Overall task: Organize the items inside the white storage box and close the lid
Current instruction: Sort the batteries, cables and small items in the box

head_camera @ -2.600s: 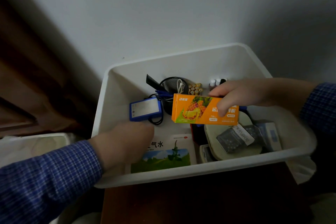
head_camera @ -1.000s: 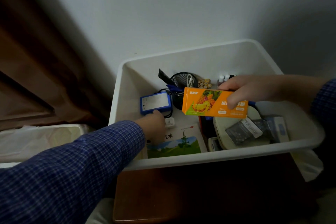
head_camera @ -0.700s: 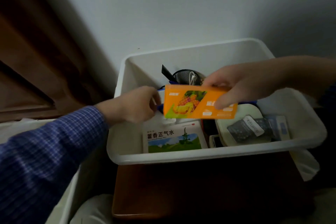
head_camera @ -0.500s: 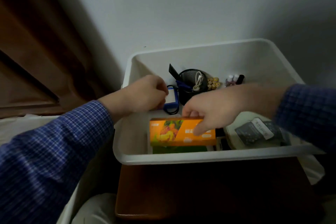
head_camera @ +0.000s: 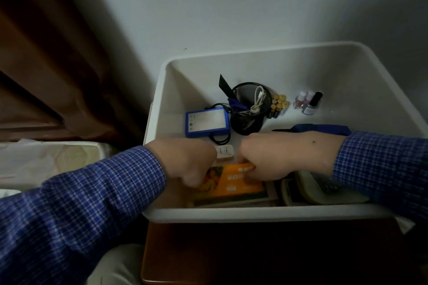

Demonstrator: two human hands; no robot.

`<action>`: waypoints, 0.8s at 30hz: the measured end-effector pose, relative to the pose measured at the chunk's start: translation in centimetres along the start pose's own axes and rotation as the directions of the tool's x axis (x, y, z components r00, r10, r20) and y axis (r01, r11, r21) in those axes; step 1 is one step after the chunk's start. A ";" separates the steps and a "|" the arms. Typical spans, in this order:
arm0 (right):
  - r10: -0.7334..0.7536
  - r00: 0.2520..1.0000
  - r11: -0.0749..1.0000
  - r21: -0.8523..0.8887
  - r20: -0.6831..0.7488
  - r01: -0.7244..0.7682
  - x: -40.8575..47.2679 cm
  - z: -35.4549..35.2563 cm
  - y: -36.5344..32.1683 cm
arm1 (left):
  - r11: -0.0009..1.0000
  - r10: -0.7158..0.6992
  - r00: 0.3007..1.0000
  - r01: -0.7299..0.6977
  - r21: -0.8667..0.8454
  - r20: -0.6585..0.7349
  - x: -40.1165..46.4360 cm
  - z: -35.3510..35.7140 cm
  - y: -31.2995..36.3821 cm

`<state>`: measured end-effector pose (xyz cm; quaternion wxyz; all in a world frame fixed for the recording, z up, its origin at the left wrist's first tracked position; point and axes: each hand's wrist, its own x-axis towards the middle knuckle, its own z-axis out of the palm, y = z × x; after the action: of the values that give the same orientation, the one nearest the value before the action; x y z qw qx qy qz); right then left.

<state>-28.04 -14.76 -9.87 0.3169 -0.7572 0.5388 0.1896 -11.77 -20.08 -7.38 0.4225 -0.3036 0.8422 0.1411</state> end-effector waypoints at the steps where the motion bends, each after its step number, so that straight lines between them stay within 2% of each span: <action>1: -0.006 1.000 1.000 -0.025 0.011 0.007 0.2 0.2 -0.2 | 1.000 0.004 1.000 -0.004 -0.013 0.019 -0.1 0.0 0.1; 5: -0.018 0.995 0.997 -0.077 0.096 0.025 0.8 0.4 -0.5 | 0.999 0.028 0.999 -0.026 -0.042 0.026 0.0 -0.1 0.2; 10: -0.025 0.997 1.000 0.017 0.068 0.024 0.7 0.1 -0.2 | 0.997 0.051 0.999 -0.051 -0.058 -0.002 0.1 -0.3 0.1; 15: -0.044 0.995 0.998 0.057 0.087 0.039 0.3 -0.5 0.1 | 0.993 0.054 0.997 -0.049 -0.108 0.049 0.0 -0.4 0.1; 19: -0.042 0.983 0.997 -0.056 0.177 0.053 -0.4 -0.7 0.4 | 0.993 0.069 0.997 -0.065 -0.102 0.040 -0.1 -0.4 0.0; 21: -0.054 0.991 0.987 -0.146 0.124 0.071 -0.3 -0.1 0.2 | 0.993 0.066 0.997 -0.062 -0.102 0.037 -0.1 -0.4 -0.1; 24: -0.127 0.991 0.968 -0.224 -0.031 0.117 0.0 0.6 0.1 | 0.993 0.056 0.998 -0.053 -0.101 0.028 0.2 -0.2 -0.2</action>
<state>-28.06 -14.40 -10.33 0.2295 -0.8235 0.4738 0.2116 -11.86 -20.37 -7.41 0.4156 -0.2992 0.8354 0.1995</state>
